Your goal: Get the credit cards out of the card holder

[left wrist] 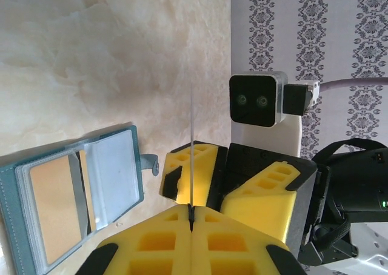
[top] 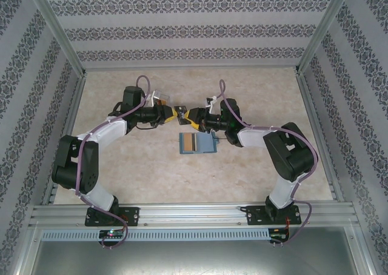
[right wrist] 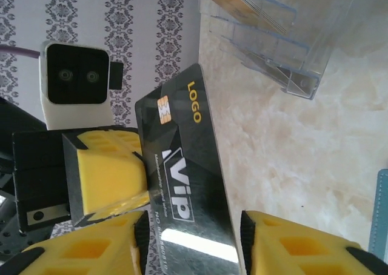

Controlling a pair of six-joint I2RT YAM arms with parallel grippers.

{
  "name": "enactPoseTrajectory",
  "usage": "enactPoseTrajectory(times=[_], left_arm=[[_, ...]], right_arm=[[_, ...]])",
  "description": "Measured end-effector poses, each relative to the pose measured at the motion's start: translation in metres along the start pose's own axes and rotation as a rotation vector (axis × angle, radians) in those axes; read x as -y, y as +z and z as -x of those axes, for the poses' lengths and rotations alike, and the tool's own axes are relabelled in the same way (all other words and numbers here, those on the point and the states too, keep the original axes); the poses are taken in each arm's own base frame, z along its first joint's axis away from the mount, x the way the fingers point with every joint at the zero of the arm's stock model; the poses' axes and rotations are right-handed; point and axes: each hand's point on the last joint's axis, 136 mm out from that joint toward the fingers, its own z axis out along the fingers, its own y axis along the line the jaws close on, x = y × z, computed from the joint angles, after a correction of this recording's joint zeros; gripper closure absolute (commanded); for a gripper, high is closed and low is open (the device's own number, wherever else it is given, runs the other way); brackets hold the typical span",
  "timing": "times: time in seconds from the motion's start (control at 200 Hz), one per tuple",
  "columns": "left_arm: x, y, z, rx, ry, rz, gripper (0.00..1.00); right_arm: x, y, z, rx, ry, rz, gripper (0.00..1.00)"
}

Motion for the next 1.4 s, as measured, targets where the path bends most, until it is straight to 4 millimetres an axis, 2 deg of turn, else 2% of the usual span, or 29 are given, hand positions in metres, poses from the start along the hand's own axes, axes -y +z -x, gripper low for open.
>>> enactPoseTrajectory(times=[0.13,0.21,0.265,0.345,0.47,0.555,0.669,0.799,0.994,1.149,1.239,1.404], left_arm=[[-0.004,-0.001,0.0,0.003,-0.009,0.005,1.0],[-0.005,-0.001,0.0,0.003,-0.01,0.007,1.0],[-0.005,-0.001,0.0,0.007,-0.01,0.01,1.0],[-0.008,-0.002,0.002,0.018,-0.016,0.023,0.89],[-0.019,-0.005,0.001,0.032,-0.039,0.052,0.63],[-0.031,-0.016,0.005,0.07,-0.065,0.103,0.59],[-0.054,-0.044,0.016,0.165,-0.087,0.238,0.47],[-0.075,-0.08,0.019,0.262,-0.081,0.424,0.33],[-0.085,-0.125,0.015,0.353,-0.046,0.618,0.11],[-0.086,-0.151,0.017,0.41,-0.012,0.719,0.03],[-0.091,-0.159,0.017,0.421,-0.013,0.755,0.0],[-0.098,-0.168,0.017,0.43,-0.031,0.785,0.01]], right_arm=[[0.002,0.002,-0.001,-0.008,0.024,0.004,0.67],[0.001,0.002,-0.001,-0.009,0.021,0.011,0.77],[0.0,0.002,-0.001,-0.008,0.023,0.011,0.88],[-0.002,0.001,-0.001,-0.01,0.005,0.019,1.0],[0.001,0.002,-0.004,-0.015,-0.019,0.001,1.0],[0.015,0.004,-0.009,-0.026,-0.033,-0.06,1.0],[0.027,0.011,-0.015,-0.043,-0.097,-0.159,1.0],[0.018,0.023,-0.016,-0.059,-0.226,-0.211,1.0],[-0.007,0.046,0.002,-0.062,-0.449,-0.276,1.0],[-0.019,0.07,0.015,-0.086,-0.65,-0.368,1.0],[-0.024,0.082,0.014,-0.117,-0.755,-0.396,1.0],[-0.028,0.101,0.016,-0.171,-0.933,-0.433,1.0]])
